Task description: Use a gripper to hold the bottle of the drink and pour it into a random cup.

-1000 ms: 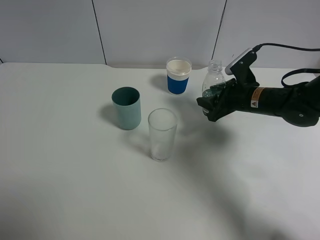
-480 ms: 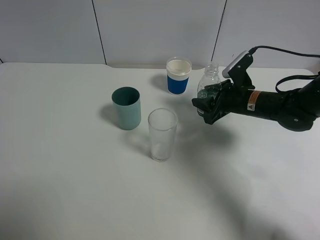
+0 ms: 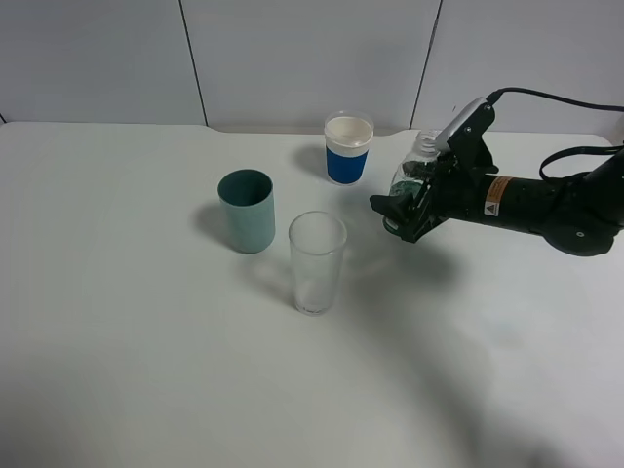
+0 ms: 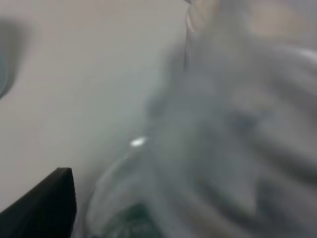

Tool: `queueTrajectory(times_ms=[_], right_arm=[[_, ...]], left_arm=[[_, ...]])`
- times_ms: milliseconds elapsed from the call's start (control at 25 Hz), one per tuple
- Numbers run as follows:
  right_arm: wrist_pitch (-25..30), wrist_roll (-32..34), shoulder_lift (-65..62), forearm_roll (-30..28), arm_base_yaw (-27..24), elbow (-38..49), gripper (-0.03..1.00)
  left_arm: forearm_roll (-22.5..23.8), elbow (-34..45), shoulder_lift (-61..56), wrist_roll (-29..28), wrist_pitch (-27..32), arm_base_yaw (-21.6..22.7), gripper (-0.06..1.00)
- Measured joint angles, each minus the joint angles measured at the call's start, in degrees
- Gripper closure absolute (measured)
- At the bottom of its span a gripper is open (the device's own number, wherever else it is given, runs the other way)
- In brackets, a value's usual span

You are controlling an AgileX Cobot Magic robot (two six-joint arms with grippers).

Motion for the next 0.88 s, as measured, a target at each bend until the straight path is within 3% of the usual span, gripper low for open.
queueTrajectory(times_ms=[560, 880], right_arm=[[-2.4, 1.0, -3.2, -1.3, 0.0, 0.1, 0.23], [5.2, 10.7, -11.6, -6.0, 0.0, 0.2, 0.23]], left_arm=[[0.0, 0.0, 0.0, 0.0, 0.0, 0.0, -0.05], [0.0, 0.0, 0.0, 0.0, 0.0, 0.0, -0.05]])
